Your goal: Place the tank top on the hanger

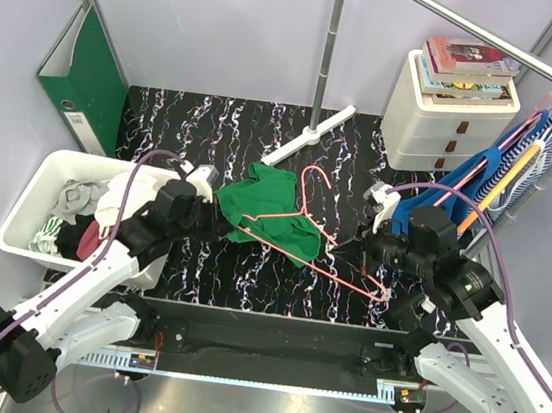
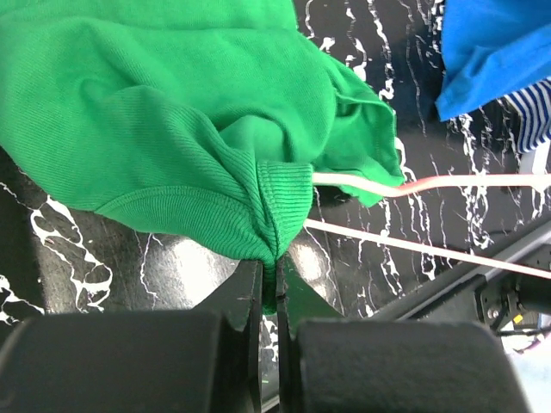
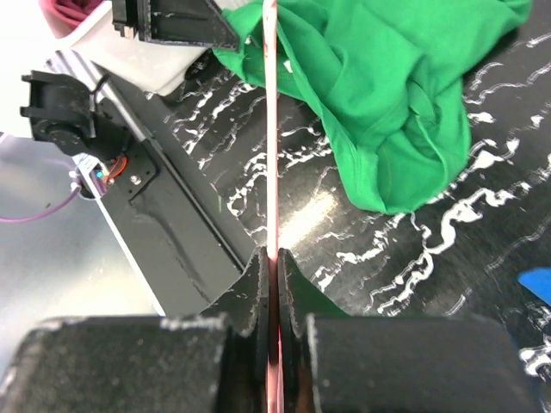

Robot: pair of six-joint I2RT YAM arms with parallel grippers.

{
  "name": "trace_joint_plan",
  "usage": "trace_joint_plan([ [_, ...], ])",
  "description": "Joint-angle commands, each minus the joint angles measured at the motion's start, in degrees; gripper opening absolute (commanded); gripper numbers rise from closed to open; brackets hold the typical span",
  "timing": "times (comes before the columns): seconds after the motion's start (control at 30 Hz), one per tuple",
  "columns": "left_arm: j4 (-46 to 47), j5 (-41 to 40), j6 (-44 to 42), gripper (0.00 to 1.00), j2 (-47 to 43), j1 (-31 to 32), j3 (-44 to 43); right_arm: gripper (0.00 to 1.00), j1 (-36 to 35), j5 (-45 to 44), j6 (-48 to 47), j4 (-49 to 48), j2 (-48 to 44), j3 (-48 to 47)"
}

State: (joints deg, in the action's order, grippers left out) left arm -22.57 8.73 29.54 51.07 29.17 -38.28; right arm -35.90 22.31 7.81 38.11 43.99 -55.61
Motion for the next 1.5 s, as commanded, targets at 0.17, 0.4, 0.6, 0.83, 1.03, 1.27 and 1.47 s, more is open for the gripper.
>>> trace_joint_plan([
  [0.17, -1.6, -1.7, -4.7, 0.0, -1.3, -0.4, -7.5, 0.0, -0.7, 7.2, 2.4, -8.7, 1.9, 2.3],
  [0.4, -1.3, 0.5, -6.2, 0.0, 0.7, -1.1, -11.1, 0.0, -1.1, 8.4, 3.2, -10.6, 1.5, 3.7],
  [0.6, -1.3, 9.3, -8.0, 0.0, 1.1, -1.0, -13.9, 0.0, -1.2, 8.6, 4.1, -15.1, 2.2, 5.6],
  [0.83, -1.3, 18.8, -9.6, 0.0, 2.8, -0.7, -18.2, 0.0, -1.7, 9.5, 4.5, -21.0, 2.8, 7.5],
  [1.03, -1.2, 21.1, -10.0, 0.0, 5.4, 1.6, -20.4, 0.0, -1.8, 9.2, 5.6, -25.1, 2.5, 9.1],
  [1.27, -2.7, 13.1, -11.1, 0.39, 2.0, 3.2, -18.8, 0.0, -1.9, 7.5, 6.2, -27.2, 2.2, 10.3],
  [1.47, -7.6, 2.1, -11.0, 0.78, -2.0, 3.3, -20.0, 0.0, -1.9, 7.5, 7.1, -29.9, 2.1, 11.8],
])
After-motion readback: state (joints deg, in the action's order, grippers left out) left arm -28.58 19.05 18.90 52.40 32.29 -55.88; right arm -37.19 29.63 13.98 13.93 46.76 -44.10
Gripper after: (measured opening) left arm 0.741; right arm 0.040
